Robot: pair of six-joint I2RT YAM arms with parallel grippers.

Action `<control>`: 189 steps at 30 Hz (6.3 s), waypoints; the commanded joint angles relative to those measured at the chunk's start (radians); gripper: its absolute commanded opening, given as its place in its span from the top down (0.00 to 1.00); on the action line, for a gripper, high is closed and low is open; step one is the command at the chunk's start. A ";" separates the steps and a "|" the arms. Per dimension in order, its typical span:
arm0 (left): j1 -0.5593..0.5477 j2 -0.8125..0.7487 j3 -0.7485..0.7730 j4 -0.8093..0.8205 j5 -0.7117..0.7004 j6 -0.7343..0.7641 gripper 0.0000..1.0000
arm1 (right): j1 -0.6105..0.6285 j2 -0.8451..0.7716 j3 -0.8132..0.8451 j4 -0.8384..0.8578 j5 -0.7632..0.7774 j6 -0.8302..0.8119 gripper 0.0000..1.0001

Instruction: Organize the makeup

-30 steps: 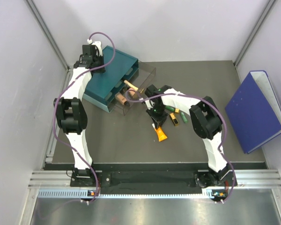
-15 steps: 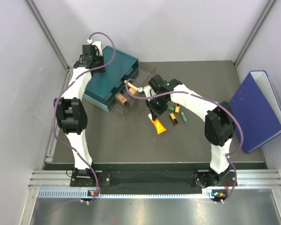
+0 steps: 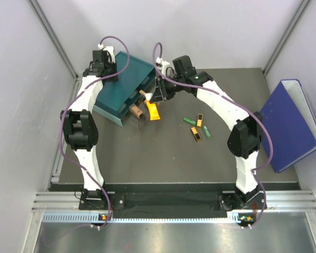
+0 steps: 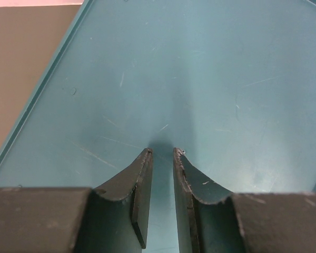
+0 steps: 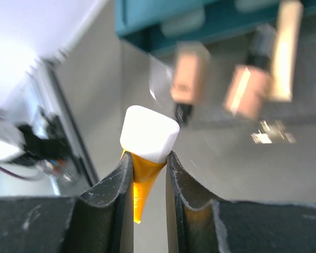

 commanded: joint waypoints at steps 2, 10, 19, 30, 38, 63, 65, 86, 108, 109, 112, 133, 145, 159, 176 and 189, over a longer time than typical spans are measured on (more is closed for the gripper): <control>-0.003 0.066 -0.066 -0.241 0.014 -0.027 0.72 | -0.019 0.075 0.008 0.390 -0.162 0.336 1.00; -0.004 0.064 -0.078 -0.235 0.020 -0.032 0.71 | -0.039 0.196 0.051 0.690 -0.127 0.622 1.00; -0.004 0.058 -0.089 -0.233 0.018 -0.030 0.71 | -0.047 0.193 0.089 0.547 0.098 0.539 0.95; -0.004 0.059 -0.086 -0.233 0.020 -0.028 0.71 | -0.056 0.146 0.091 0.472 0.189 0.435 0.14; -0.004 0.056 -0.089 -0.238 0.025 -0.027 0.71 | -0.111 -0.015 -0.096 0.559 0.207 0.456 0.15; -0.006 0.075 -0.069 -0.251 0.020 -0.010 0.70 | -0.235 0.109 -0.630 1.458 -0.046 1.186 1.00; -0.006 0.078 -0.069 -0.250 0.018 -0.012 0.70 | -0.232 0.147 -0.594 1.435 -0.052 1.183 1.00; -0.012 0.093 -0.051 -0.265 0.022 -0.013 0.70 | -0.103 0.518 0.064 1.089 -0.064 1.097 1.00; -0.036 0.106 -0.046 -0.262 0.025 -0.019 0.69 | -0.082 0.438 -0.074 1.228 -0.046 1.125 0.84; -0.036 0.106 -0.048 -0.261 0.031 -0.021 0.69 | -0.083 0.419 -0.177 1.288 -0.038 1.173 0.73; -0.036 0.106 -0.049 -0.258 0.040 -0.024 0.69 | -0.096 0.384 -0.297 1.498 -0.004 1.273 0.51; -0.038 0.098 -0.056 -0.256 0.032 -0.013 0.69 | -0.065 0.538 -0.262 1.419 0.040 1.447 0.24; -0.036 0.099 -0.054 -0.265 0.023 0.002 0.69 | -0.031 0.630 -0.115 1.252 0.079 1.455 0.24; -0.036 0.096 -0.051 -0.268 0.012 0.004 0.69 | -0.010 0.686 -0.092 1.228 0.080 1.499 0.47; -0.036 0.087 -0.065 -0.270 -0.005 0.007 0.69 | -0.016 0.680 -0.050 1.093 0.097 1.390 0.93; -0.036 0.086 -0.075 -0.258 0.000 -0.007 0.69 | -0.066 0.535 -0.199 1.055 0.077 1.311 0.96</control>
